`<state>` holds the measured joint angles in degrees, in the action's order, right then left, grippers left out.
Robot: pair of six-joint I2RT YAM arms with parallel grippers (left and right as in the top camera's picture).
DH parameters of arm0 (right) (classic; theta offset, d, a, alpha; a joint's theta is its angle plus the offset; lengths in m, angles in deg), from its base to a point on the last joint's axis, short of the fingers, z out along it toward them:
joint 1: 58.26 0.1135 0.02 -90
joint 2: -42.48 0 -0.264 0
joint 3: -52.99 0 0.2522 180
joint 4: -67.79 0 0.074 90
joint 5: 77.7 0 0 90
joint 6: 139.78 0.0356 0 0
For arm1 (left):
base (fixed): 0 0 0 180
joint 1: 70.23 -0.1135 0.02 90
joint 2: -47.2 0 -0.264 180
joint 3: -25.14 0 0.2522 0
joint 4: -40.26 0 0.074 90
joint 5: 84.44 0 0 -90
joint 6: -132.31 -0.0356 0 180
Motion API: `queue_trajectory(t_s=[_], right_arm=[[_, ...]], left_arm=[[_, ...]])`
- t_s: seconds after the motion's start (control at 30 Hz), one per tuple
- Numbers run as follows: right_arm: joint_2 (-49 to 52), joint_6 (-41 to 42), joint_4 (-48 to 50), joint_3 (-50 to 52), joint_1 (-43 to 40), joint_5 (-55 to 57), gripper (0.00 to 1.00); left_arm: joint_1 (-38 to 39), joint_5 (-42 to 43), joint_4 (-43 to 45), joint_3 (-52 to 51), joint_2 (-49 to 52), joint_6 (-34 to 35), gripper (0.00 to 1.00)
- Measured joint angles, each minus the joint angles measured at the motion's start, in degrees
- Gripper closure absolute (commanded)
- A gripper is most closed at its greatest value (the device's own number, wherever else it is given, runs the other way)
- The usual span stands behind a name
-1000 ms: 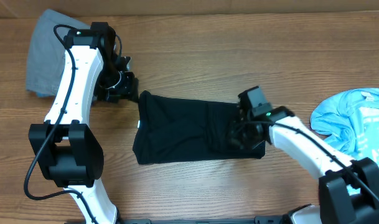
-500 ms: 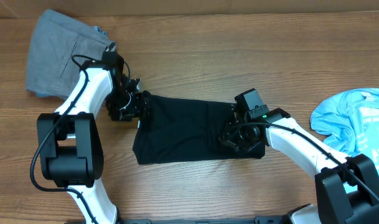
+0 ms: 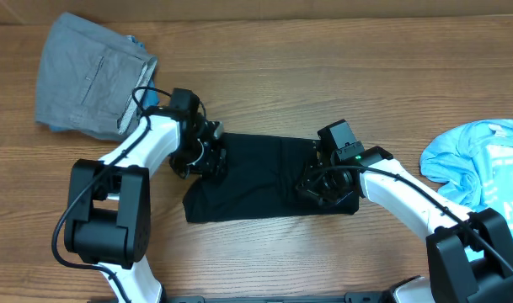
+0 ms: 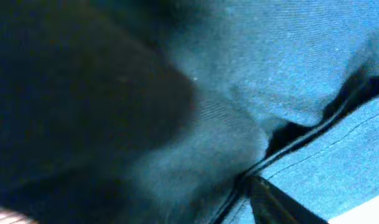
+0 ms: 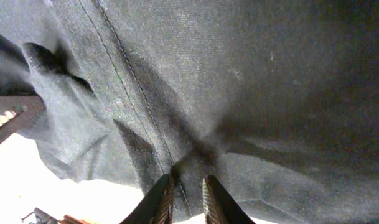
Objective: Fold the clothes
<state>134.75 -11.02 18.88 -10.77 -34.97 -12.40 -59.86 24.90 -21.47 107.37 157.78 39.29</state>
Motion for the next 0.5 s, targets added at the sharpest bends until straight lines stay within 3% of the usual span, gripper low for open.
queue_trajectory(t_s=[0.17,0.3,0.5], right_arm=[[0.0,0.0,0.0,0.0,0.0,0.0,0.85],[0.0,-0.3,-0.7,-0.1,0.0,0.0,0.85],[0.0,-1.9,-8.3,-3.7,0.0,1.5,0.85]], left_arm=[[-0.2,0.3,-3.2,-1.1,0.7,-0.3,0.96],[-1.9,-2.7,-13.3,1.0,1.8,-0.1,0.96],[-7.9,-8.3,-33.9,19.9,3.6,0.1,0.96]])
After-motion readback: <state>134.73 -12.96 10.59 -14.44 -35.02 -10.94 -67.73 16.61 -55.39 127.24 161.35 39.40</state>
